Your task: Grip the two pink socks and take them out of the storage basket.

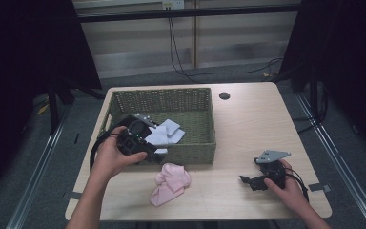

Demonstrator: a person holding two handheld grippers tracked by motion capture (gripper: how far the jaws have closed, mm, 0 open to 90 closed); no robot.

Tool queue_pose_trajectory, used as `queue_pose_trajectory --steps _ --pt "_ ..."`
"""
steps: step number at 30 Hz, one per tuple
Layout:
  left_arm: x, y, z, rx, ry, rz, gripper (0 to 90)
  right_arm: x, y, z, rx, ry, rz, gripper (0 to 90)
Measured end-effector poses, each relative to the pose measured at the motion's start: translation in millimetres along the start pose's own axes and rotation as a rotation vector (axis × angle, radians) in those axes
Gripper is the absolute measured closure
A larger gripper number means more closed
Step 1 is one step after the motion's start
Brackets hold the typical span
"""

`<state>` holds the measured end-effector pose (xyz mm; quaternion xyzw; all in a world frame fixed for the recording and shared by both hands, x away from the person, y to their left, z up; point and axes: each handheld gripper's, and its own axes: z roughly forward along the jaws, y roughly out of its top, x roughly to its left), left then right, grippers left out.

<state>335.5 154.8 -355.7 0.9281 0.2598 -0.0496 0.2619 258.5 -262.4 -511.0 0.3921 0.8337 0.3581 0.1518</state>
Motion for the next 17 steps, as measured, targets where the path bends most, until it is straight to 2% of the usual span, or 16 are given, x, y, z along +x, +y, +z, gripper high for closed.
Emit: queue_pose_trajectory --steps 5,10,11,14,17 --pt "-0.2 -10.2 8.4 0.007 0.019 0.005 45.3 0.0 0.0 0.0 0.000 0.000 0.000 9.8" --pt "0.3 -22.7 22.0 -0.020 0.032 -0.002 42.6 0.0 0.0 0.0 0.000 0.000 0.000 9.8" --pt "-0.7 -26.8 29.6 -0.022 0.038 0.003 41.8 0.0 0.0 0.0 0.000 0.000 0.000 9.8" --pt "-3.6 -30.0 38.2 -0.019 0.037 0.012 40.0 0.0 0.0 0.0 0.000 0.000 0.000 9.8" --pt "-8.0 -33.3 47.8 -0.010 0.034 0.042 38.8 0.0 0.0 0.0 0.000 0.000 0.000 9.8"
